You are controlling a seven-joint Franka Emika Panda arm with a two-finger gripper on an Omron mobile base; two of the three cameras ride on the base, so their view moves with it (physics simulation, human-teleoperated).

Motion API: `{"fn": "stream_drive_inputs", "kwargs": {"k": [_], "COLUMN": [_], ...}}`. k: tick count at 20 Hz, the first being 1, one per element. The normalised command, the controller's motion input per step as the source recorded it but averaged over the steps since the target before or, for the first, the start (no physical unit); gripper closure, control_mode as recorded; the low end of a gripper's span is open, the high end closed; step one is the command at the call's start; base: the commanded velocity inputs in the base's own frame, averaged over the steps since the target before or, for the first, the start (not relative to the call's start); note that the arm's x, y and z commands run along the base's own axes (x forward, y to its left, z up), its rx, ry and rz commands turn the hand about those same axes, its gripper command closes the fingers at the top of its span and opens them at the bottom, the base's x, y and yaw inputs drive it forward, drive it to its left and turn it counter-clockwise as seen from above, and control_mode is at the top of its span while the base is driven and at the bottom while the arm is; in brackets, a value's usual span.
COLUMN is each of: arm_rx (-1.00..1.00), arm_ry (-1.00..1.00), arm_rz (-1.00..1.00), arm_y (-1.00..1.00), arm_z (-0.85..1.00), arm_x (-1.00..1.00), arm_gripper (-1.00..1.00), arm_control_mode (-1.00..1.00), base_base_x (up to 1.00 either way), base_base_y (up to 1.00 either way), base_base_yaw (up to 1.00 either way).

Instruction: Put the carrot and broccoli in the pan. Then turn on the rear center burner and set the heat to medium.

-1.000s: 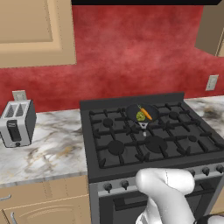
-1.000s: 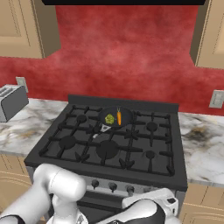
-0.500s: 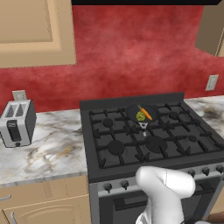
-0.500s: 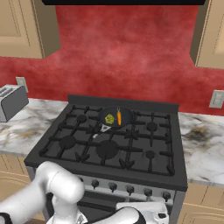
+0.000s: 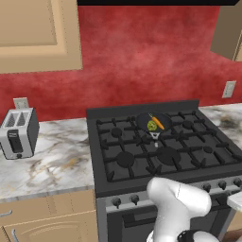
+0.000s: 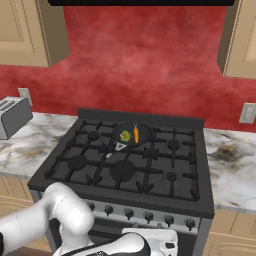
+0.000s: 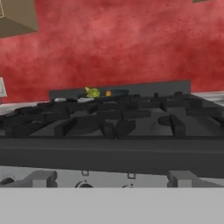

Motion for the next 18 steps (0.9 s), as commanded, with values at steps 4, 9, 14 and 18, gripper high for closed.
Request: {"fn": "stream_drive_inputs", "kwargs": {"k": [4, 9, 14, 18], "arm_rx": [0.0, 0.0, 0.0, 0.0], "arm_ry": [-0.04, -0.01, 0.0, 0.0], "arm_rz": [0.0, 0.0, 0.0, 0.0], "arm_y": [0.16, 0.01, 0.03, 0.0], "arm_z": [-0.14, -0.21, -0.24, -0.32], "arm_x": [0.01, 0.04, 0.18, 0.23], "arm_gripper": [-1.0, -1.0, -1.0, -1.0], "arm_control_mode": [-1.0, -1.0, -1.0, -1.0], "base_base_x": [0.0, 0.0, 0.0, 0.0], "base_base_y": [0.0, 0.0, 0.0, 0.0], "base_base_yaw": [0.0, 0.0, 0.0, 0.0]}}
